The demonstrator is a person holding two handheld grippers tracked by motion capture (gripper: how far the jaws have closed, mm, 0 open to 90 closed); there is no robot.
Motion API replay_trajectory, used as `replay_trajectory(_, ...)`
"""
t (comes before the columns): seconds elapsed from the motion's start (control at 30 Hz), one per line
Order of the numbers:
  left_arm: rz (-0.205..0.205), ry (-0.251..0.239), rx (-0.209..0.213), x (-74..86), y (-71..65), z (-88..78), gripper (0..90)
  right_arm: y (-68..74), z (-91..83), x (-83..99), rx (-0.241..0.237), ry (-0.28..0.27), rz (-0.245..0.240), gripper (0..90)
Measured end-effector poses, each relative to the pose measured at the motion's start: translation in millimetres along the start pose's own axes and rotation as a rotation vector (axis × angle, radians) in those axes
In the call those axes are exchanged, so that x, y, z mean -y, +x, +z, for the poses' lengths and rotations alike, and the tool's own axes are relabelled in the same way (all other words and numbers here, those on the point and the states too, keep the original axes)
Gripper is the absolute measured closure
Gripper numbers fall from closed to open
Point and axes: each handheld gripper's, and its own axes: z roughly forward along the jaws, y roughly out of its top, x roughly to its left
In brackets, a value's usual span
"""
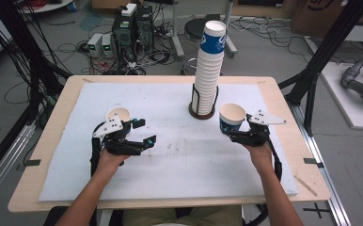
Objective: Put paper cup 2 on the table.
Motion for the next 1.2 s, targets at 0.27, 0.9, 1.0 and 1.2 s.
replay_trajectory(0.27,-0.015,0.004,-0.007,2.4,2.2,-0.8,17.1,-21.0,10.1,26.9,0.032,0.081,0.098,25.4)
replay_trajectory(0.9,-0.028,0.022,-0.012,5.4,3.7,-0.5,17.2,-26.6,12.4,47.4,0.055,0.18,0.095,23.1)
replay_trajectory(1.0,-0.028,0.026,-0.013,5.7,4.0,-0.3,17.2,-28.2,9.5,50.8,0.034,0.175,0.116,22.1)
replay_trajectory(1.2,-0.03,0.026,-0.015,6.2,4.4,-0.1,17.2,-28.1,4.0,52.0,0.021,0.183,0.123,20.4)
